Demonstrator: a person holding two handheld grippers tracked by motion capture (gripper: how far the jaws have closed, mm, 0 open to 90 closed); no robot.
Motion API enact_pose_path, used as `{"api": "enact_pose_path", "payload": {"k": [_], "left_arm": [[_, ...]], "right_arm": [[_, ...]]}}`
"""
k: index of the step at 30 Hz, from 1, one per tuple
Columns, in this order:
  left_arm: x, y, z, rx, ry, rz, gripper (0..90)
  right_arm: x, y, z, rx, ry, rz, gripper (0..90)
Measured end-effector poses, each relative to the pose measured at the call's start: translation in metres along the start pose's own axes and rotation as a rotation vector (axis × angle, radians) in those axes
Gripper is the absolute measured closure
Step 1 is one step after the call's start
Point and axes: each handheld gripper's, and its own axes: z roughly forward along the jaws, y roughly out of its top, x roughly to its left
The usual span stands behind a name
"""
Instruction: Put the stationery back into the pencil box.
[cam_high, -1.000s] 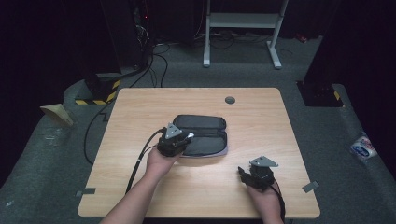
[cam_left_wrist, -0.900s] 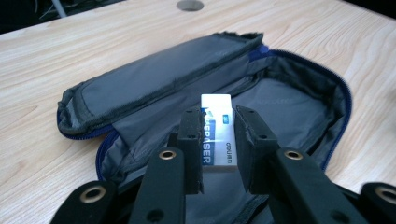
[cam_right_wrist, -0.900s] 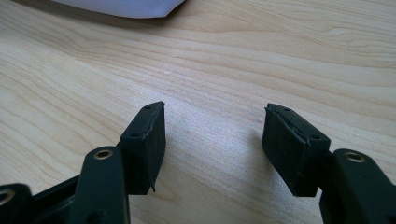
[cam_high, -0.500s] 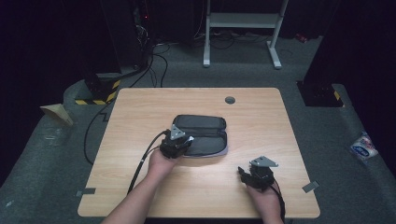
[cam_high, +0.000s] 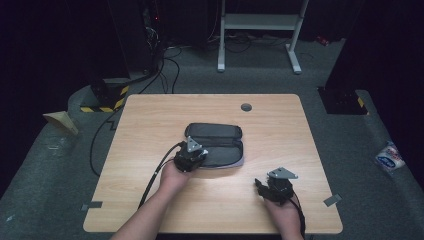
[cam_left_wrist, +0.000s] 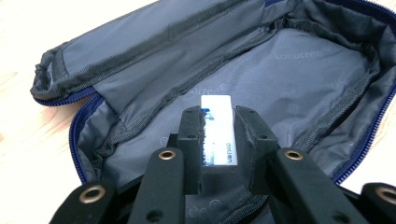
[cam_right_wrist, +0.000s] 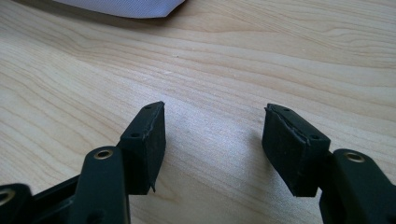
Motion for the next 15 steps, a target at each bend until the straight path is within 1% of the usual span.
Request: {"api": "enact_pose_path", "payload": {"k": [5,7,8,9,11,12,15], "left_arm": [[-0.0001,-0.0011,0.0005,0.0,0.001,-0.001,72.5],[0.0002,-0.0015,0.0,-0.01,-0.008,-0.012,72.0],[0.0002,-0.0015,0.0,-0.01,-0.008,-0.012,69.0],[0.0006,-0.0011,-0.0007,-0.022,-0.019,-0.023,66.1],[0.0008,-0.0008,-0.001,-0.025,-0.022,-0.025,61.8],[0.0009,-0.0005,-0.0014,-0.028,-0.022,-0.03,61.8],[0.0018,0.0002,-0.0036,-0.033,-0.017,-0.042,57.9]], "right_arm": [[0.0,0.0,0.0,0.0,0.0,0.0,39.5],[0.0,0.0,-0.0001,0.0,0.001,0.001,39.5],[0.0,0.0,-0.0001,0.0,0.001,0.001,39.5],[0.0,0.0,0.0,0.0,0.0,0.0,39.5],[0.0,0.0,0.0,0.0,0.0,0.0,39.5],[0.0,0.0,0.0,0.0,0.0,0.0,39.5],[0.0,0.0,0.0,0.0,0.0,0.0,39.5]]}}
